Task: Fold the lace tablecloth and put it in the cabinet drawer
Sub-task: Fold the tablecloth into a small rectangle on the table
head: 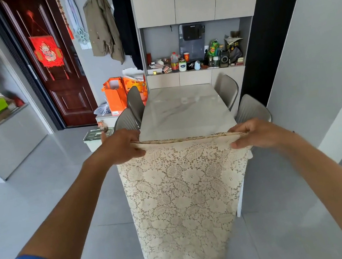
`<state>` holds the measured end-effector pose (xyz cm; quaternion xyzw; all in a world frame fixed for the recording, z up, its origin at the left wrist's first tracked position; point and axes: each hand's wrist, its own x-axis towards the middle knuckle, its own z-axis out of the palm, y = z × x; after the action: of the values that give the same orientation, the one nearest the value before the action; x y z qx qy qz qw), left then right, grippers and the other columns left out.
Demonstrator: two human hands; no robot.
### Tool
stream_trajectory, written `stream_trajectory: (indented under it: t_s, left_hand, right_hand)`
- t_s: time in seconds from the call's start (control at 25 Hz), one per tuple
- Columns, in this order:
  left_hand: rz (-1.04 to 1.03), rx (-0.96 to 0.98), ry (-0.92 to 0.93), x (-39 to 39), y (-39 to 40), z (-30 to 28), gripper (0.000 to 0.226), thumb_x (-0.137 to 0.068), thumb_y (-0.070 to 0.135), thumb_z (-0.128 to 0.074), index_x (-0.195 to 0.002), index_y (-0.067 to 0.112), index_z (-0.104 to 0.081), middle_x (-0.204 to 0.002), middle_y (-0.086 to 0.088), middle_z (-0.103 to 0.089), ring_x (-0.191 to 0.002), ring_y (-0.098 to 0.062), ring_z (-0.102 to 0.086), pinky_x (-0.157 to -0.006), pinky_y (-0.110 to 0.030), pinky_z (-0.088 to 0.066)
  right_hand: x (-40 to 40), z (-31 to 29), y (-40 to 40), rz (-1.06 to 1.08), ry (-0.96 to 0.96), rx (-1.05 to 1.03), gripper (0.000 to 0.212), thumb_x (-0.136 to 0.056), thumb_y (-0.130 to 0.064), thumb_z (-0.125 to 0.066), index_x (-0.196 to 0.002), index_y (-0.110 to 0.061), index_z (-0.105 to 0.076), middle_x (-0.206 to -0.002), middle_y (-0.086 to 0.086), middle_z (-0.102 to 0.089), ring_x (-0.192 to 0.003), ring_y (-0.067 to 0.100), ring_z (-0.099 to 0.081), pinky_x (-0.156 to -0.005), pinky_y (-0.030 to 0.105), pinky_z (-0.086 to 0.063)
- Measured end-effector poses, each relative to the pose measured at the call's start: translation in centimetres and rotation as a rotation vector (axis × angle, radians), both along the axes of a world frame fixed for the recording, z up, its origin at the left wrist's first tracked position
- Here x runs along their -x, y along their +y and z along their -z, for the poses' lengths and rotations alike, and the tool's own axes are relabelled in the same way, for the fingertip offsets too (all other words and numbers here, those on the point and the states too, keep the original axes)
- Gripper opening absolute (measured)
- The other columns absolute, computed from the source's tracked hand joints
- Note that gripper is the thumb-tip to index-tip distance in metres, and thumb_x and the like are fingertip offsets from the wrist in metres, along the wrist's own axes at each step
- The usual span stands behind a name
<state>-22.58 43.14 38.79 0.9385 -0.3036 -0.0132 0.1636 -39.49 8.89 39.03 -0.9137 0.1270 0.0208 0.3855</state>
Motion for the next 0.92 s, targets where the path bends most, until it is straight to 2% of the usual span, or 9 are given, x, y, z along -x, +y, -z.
stream_trajectory:
  t_s: [0.08, 0.16, 0.32, 0.4, 0.48, 0.56, 0.72, 0.8, 0.92]
  left_hand:
    - [0.047, -0.013, 0.090, -1.6, -0.2, -1.3, 0.061, -0.075, 0.040, -0.079, -0.131, 0.024, -0.060, -0.134, 0.001, -0.060, -0.121, -0.024, -0.055, -0.104, -0.043, -0.035]
    - [0.041, -0.046, 0.150, -4.0, -1.4, -1.9, 0.071, -0.074, 0.042, -0.079, -0.137, 0.022, -0.053, -0.137, -0.001, -0.057, -0.122, -0.024, -0.055, -0.097, -0.035, -0.039]
    - [-0.065, -0.196, -0.080, -10.5, -7.7, 0.4, 0.038, -0.080, 0.039, -0.071, -0.117, 0.028, -0.068, -0.151, 0.009, -0.042, -0.143, -0.027, -0.028, -0.111, -0.066, -0.001]
    - [-0.125, -0.240, -0.174, -13.5, -11.7, 2.5, 0.020, -0.087, 0.036, -0.065, -0.105, 0.031, -0.073, -0.156, 0.010, -0.033, -0.147, -0.032, -0.014, -0.108, -0.074, 0.001]
    - [-0.201, -0.211, -0.234, -16.4, -15.3, 1.8, 0.022, -0.092, 0.032, -0.059, -0.109, 0.027, -0.072, -0.155, 0.005, -0.034, -0.147, -0.034, -0.010, -0.107, -0.076, -0.004]
    - [-0.240, 0.007, -0.384, -20.8, -19.3, -3.2, 0.023, -0.092, 0.027, -0.058, -0.111, 0.021, -0.069, -0.152, 0.000, -0.037, -0.146, -0.034, -0.013, -0.108, -0.076, -0.006]
    - [-0.336, 0.383, -0.841, -27.4, -23.1, -19.1, 0.009, -0.083, 0.024, -0.068, -0.088, 0.020, -0.074, -0.149, 0.000, -0.045, -0.142, -0.041, -0.027, -0.111, -0.071, -0.012]
    - [-0.304, 0.425, -0.882, -27.5, -23.5, -21.1, 0.010, -0.080, 0.027, -0.071, -0.088, 0.025, -0.076, -0.150, 0.003, -0.044, -0.142, -0.040, -0.026, -0.112, -0.069, -0.012]
    - [-0.212, 0.382, -0.848, -26.4, -23.1, -14.9, 0.017, -0.080, 0.016, -0.067, -0.090, 0.024, -0.078, -0.151, 0.002, -0.042, -0.144, -0.039, -0.022, -0.111, -0.069, -0.004]
  right_hand:
    - [-1.5, -1.5, -1.1, -0.017, -0.027, -0.009, 0.041, -0.073, -0.016, -0.083, -0.112, -0.010, -0.072, -0.125, -0.009, -0.064, -0.111, 0.014, -0.061, -0.103, 0.035, -0.046]
    - [-4.1, -2.2, -2.6, -0.028, -0.054, 0.030, 0.043, -0.073, -0.016, -0.083, -0.114, -0.008, -0.070, -0.135, -0.008, -0.058, -0.119, 0.013, -0.055, -0.106, 0.034, -0.041]
    - [-13.0, -0.4, -6.8, 0.036, -0.075, 0.412, 0.043, -0.076, -0.034, -0.078, -0.114, -0.016, -0.070, -0.153, -0.011, -0.037, -0.142, 0.018, -0.029, -0.117, 0.053, -0.019]
    - [-18.3, 1.4, -8.9, 0.092, -0.050, 0.608, 0.032, -0.080, -0.040, -0.073, -0.109, -0.026, -0.072, -0.157, -0.011, -0.031, -0.148, 0.021, -0.013, -0.116, 0.061, -0.006]
    - [-23.2, 0.6, -10.6, 0.176, -0.063, 0.714, 0.027, -0.086, -0.040, -0.066, -0.109, -0.029, -0.071, -0.156, -0.007, -0.033, -0.148, 0.025, -0.013, -0.116, 0.064, -0.004]
    - [-28.2, -4.1, -13.3, 0.378, -0.321, 0.737, 0.026, -0.089, -0.036, -0.061, -0.111, -0.025, -0.070, -0.148, 0.001, -0.045, -0.143, 0.030, -0.027, -0.116, 0.063, -0.010]
    - [-32.7, -18.9, -17.3, 0.717, -1.071, 0.600, 0.024, -0.083, -0.031, -0.064, -0.096, -0.013, -0.073, -0.129, 0.007, -0.063, -0.129, 0.038, -0.047, -0.106, 0.057, -0.035]
    - [-32.2, -21.0, -17.9, 0.726, -1.117, 0.633, 0.026, -0.084, -0.038, -0.065, -0.099, -0.018, -0.073, -0.135, 0.003, -0.059, -0.132, 0.033, -0.045, -0.105, 0.054, -0.035]
    - [-31.0, -15.8, -17.5, 0.664, -1.046, 0.599, 0.025, -0.086, -0.030, -0.069, -0.107, -0.017, -0.072, -0.144, 0.001, -0.051, -0.139, 0.031, -0.035, -0.111, 0.052, -0.027]
